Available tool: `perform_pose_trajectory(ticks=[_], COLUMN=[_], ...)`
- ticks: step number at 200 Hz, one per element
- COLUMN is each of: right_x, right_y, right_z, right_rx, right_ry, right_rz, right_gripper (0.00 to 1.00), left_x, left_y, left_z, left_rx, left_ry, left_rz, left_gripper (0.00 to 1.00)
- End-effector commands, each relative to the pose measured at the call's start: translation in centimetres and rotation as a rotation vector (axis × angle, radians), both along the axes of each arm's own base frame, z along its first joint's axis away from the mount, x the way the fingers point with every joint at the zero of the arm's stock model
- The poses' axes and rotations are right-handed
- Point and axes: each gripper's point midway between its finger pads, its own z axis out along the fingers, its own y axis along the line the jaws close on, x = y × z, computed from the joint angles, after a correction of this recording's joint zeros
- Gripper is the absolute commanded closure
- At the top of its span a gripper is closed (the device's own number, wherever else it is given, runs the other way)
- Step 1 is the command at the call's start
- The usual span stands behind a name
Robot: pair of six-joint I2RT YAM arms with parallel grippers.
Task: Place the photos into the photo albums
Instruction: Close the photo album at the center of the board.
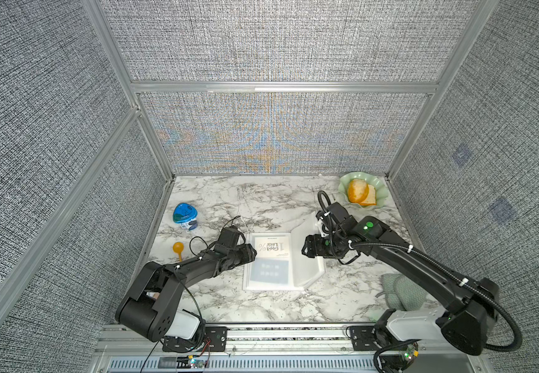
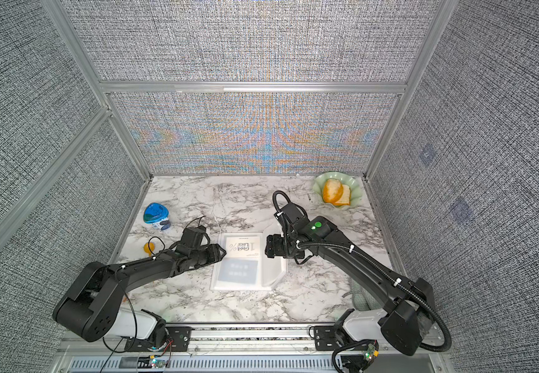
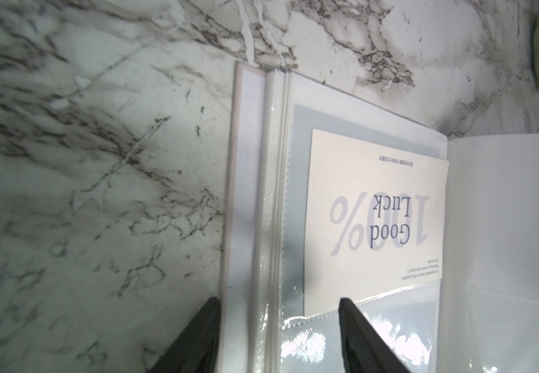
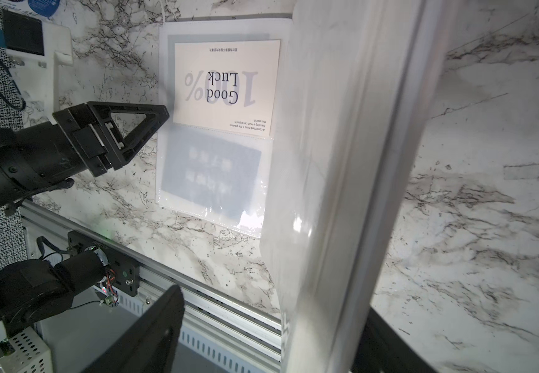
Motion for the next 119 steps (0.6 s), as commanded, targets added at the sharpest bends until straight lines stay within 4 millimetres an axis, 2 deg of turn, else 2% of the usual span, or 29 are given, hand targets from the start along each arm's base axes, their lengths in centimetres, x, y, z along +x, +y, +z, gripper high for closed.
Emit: perform_pose_trajectory(ticks=[1,55,119], right_x=[0.7,1.8,2.0], right_y=[1.0,3.5,6.7], right_z=[0.6,1.2,0.5], right_rx=[0.019,0.04,0.056], right_ry=[-0.025,-0.043,-0.036], right_rz=[0.019,0.056,0.113], right_gripper=[0.24,0.26,0.26], left_x=[-4.2,-3.7,-3.7], left_y=[0.6,-0.3,-0.5], left_z=[-2.3,-1.9,-1.7], left_rx=[0.023,0.007,0.006], left_ry=[0.205,0.194,0.186], left_rz=[-0.031,-0.053,-0.059], left_gripper=[0.4,0.4,0.4])
